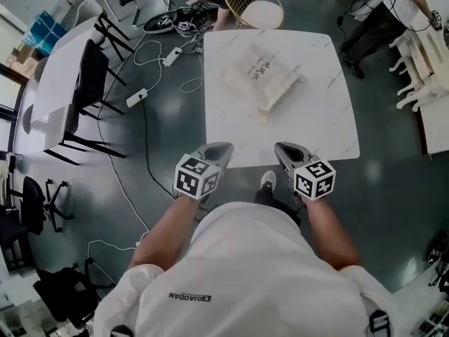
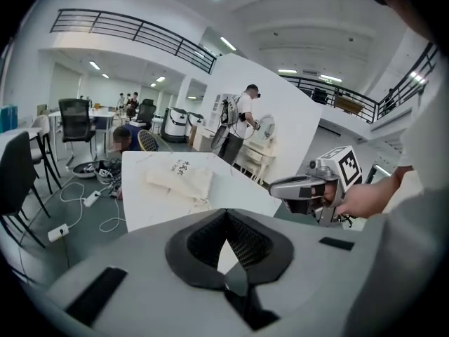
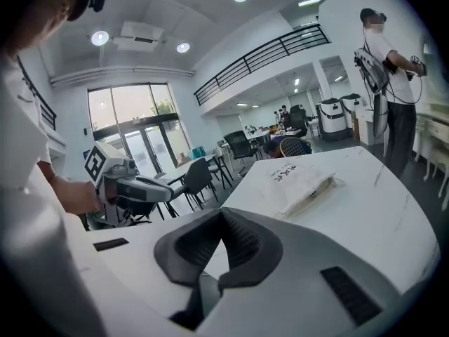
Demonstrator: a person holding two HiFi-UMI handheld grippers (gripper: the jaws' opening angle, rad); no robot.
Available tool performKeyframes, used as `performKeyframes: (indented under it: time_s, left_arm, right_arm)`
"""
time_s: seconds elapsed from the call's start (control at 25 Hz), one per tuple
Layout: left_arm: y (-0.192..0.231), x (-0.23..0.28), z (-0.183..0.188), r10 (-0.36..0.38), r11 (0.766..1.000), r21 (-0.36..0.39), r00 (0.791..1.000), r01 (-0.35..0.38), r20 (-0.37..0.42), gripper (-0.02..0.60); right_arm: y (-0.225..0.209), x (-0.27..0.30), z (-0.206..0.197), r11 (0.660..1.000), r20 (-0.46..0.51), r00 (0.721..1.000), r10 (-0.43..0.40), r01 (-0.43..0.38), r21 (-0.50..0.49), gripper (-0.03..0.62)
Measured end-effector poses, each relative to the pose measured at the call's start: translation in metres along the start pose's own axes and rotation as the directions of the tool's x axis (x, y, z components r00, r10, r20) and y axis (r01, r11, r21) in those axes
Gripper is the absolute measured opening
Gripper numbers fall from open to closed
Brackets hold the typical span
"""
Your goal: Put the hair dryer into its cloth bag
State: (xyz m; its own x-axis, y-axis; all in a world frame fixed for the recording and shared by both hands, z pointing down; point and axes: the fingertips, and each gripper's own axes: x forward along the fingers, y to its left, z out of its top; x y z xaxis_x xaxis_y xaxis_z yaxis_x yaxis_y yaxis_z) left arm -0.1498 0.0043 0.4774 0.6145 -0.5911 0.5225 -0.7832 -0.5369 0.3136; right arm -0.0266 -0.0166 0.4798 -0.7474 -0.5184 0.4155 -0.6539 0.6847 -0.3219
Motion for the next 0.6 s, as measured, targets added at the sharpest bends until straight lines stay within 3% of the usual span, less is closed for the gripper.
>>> performKeyframes:
  time_s: [0.28, 0.44, 0.6]
  left_arm:
    - [-0.009, -0.041, -0.036, -0.058, 0.998, -0.010, 0.998, 0.058, 0.009, 0.026]
    - [-0.024, -0.062, -0.041, -0.086, 0.996, -0.027, 0.995, 0.087, 0.045, 0.026]
    - [-0.039, -0.072, -0.045, -0.101, 0.995, -0.013, 0.994, 0.101, 0.047, 0.026]
  right_arm:
    - [0.069, -0.022, -0.019, 0.999, 0.039, 0.999, -0.033, 0.034, -0.027, 0.021]
    - [0.091, -0.042, -0.022, 0.998, 0.062, 0.996, -0.065, 0.065, 0.010, 0.021]
    - [0.104, -0.061, -0.021, 0.996, 0.069, 0.994, -0.080, 0.082, -0.023, 0.021]
